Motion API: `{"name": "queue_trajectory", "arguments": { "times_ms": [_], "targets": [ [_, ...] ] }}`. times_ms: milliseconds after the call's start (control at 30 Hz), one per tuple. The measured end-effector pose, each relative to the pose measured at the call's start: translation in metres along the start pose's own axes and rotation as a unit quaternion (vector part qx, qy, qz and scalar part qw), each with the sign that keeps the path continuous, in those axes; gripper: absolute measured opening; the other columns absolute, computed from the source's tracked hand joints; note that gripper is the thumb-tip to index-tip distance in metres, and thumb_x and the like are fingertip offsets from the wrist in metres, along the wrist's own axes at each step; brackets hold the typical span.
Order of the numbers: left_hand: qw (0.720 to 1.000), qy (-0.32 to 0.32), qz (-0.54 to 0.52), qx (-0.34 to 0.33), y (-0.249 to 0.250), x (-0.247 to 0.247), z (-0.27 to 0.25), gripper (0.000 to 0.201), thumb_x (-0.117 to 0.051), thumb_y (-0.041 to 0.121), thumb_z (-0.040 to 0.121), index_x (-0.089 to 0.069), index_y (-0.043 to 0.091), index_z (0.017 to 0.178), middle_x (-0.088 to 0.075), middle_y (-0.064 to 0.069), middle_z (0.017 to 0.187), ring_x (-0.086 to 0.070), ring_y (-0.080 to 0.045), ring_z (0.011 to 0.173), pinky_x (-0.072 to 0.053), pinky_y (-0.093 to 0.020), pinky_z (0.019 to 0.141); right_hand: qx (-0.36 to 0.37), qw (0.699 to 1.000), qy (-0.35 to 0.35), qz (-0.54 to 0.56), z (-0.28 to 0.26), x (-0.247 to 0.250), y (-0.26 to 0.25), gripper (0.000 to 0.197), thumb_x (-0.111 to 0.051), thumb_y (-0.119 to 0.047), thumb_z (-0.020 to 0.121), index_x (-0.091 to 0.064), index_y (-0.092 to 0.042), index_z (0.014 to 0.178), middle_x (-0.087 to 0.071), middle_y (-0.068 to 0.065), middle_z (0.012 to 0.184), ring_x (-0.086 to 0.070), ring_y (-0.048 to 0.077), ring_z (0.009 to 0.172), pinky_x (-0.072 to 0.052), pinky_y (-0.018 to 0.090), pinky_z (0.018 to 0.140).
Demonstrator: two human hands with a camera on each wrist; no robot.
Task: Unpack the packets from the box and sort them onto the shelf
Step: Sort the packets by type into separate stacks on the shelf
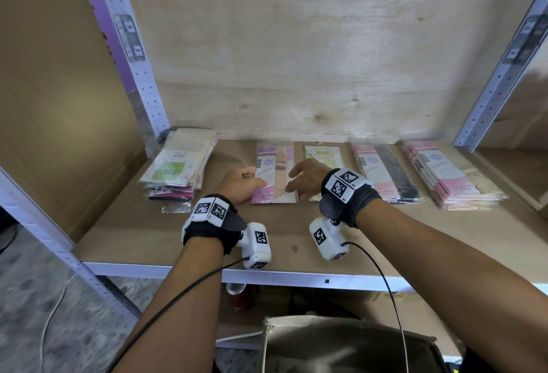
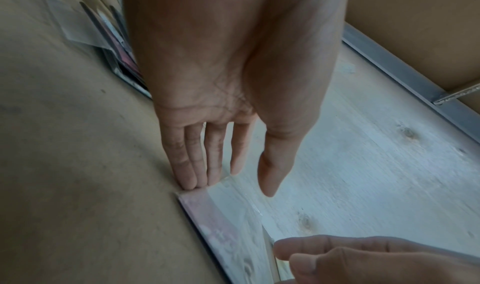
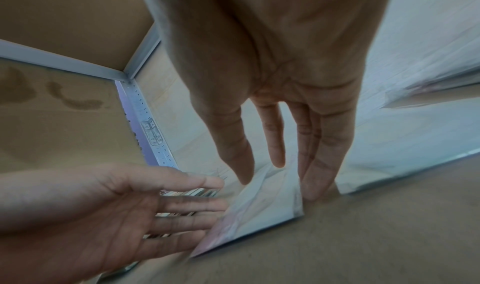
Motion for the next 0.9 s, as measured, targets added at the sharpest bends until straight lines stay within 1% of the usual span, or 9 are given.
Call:
{"name": "queue_trajectory", "arguments": {
  "times_ms": [100,167,233,300,433,600,700,800,900],
  "targets": [
    [1.000,0.011,-0.007,0.002,-0.001,0.003,0.000,0.018,-0.074,0.019,0.081,-0.074,0.028,0.097,-0.075,0.009,0.094,-0.068,-0.007,0.087,-0.054,-0.030,0.086,0.002,1.000,-0.001,-0.007,0.001,0.001,0.001,0.053,-0.074,-0.020,0.085,-0.055,-0.011,0.133,-0.070,0.012,0.107,-0.072,0.029,0.097,-0.057,0.042,0.092],
    [0.999,0.027,-0.017,0.004,0.001,0.009,-0.003,0.012,-0.074,0.016,0.081,-0.073,0.028,0.083,-0.073,0.013,0.085,-0.066,-0.013,0.086,-0.053,-0.031,0.082,0.004,1.000,0.006,-0.016,0.002,0.002,0.003,0.054,-0.075,-0.023,0.084,-0.055,-0.012,0.133,-0.068,0.010,0.114,-0.070,0.029,0.102,-0.055,0.042,0.094],
    [0.998,0.049,-0.027,0.011,0.001,0.017,-0.006,0.021,-0.074,0.020,0.080,-0.068,0.027,0.099,-0.070,0.008,0.106,-0.065,-0.021,0.105,-0.052,-0.039,0.097,0.012,0.999,0.022,-0.030,0.004,0.006,0.002,0.053,-0.075,-0.027,0.084,-0.057,-0.013,0.132,-0.063,0.008,0.118,-0.065,0.027,0.111,-0.053,0.042,0.097],
    [0.997,0.075,-0.024,0.000,0.007,0.030,-0.011,0.047,-0.073,0.029,0.077,-0.062,0.025,0.123,-0.063,0.001,0.126,-0.061,-0.022,0.118,-0.048,-0.045,0.105,0.026,0.999,0.037,-0.028,0.005,0.009,-0.001,0.049,-0.075,-0.027,0.084,-0.060,-0.015,0.128,-0.061,0.008,0.124,-0.062,0.026,0.114,-0.053,0.041,0.098],
    [0.987,0.133,-0.075,-0.048,0.023,0.067,-0.026,0.038,-0.070,0.021,0.084,-0.065,0.024,0.121,-0.062,-0.002,0.131,-0.062,-0.019,0.116,-0.051,-0.043,0.104,0.073,0.996,0.053,0.024,0.009,0.005,-0.021,0.028,-0.071,-0.020,0.087,-0.067,-0.013,0.114,-0.063,0.006,0.118,-0.069,0.026,0.096,-0.061,0.035,0.080],
    [0.960,0.224,-0.157,-0.066,0.022,0.121,-0.048,0.022,-0.065,0.009,0.090,-0.070,0.016,0.111,-0.069,-0.011,0.103,-0.065,-0.021,0.089,-0.057,-0.034,0.086,0.095,0.988,0.014,0.122,0.019,-0.028,-0.062,0.010,-0.060,-0.004,0.089,-0.066,-0.009,0.094,-0.065,0.003,0.075,-0.060,0.018,0.058,-0.053,0.026,0.052],
    [0.944,0.275,-0.176,-0.039,0.005,0.155,-0.059,0.018,-0.066,0.011,0.090,-0.072,0.016,0.107,-0.070,-0.006,0.092,-0.064,-0.017,0.079,-0.057,-0.032,0.080,0.114,0.986,-0.005,0.123,0.025,-0.055,-0.097,0.005,-0.062,-0.004,0.088,-0.064,-0.007,0.089,-0.066,0.009,0.075,-0.065,0.022,0.060,-0.062,0.034,0.063],
    [0.926,0.322,-0.198,-0.003,-0.019,0.182,-0.071,0.011,-0.067,0.019,0.092,-0.071,0.013,0.101,-0.071,0.000,0.085,-0.062,-0.013,0.069,-0.054,-0.026,0.065,0.102,0.982,-0.031,0.157,0.033,-0.086,-0.126,0.014,-0.061,-0.005,0.091,-0.055,-0.006,0.079,-0.060,0.014,0.072,-0.060,0.025,0.056,-0.059,0.037,0.061],
    [0.922,0.332,-0.200,0.021,-0.036,0.196,-0.079,0.012,-0.066,0.028,0.094,-0.065,0.019,0.087,-0.070,0.002,0.084,-0.061,-0.010,0.066,-0.053,-0.026,0.063,0.093,0.986,-0.042,0.136,0.043,-0.114,-0.150,0.026,-0.068,-0.026,0.091,-0.058,-0.003,0.084,-0.065,0.016,0.079,-0.065,0.030,0.065,-0.060,0.048,0.075]
  ]
}}
Point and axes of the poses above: each hand's wrist, its own z-axis towards the middle knuckle, its own x-axis out of the back of the hand, y = z × x, the point moved 10 cm from there along z, towards the middle knuckle
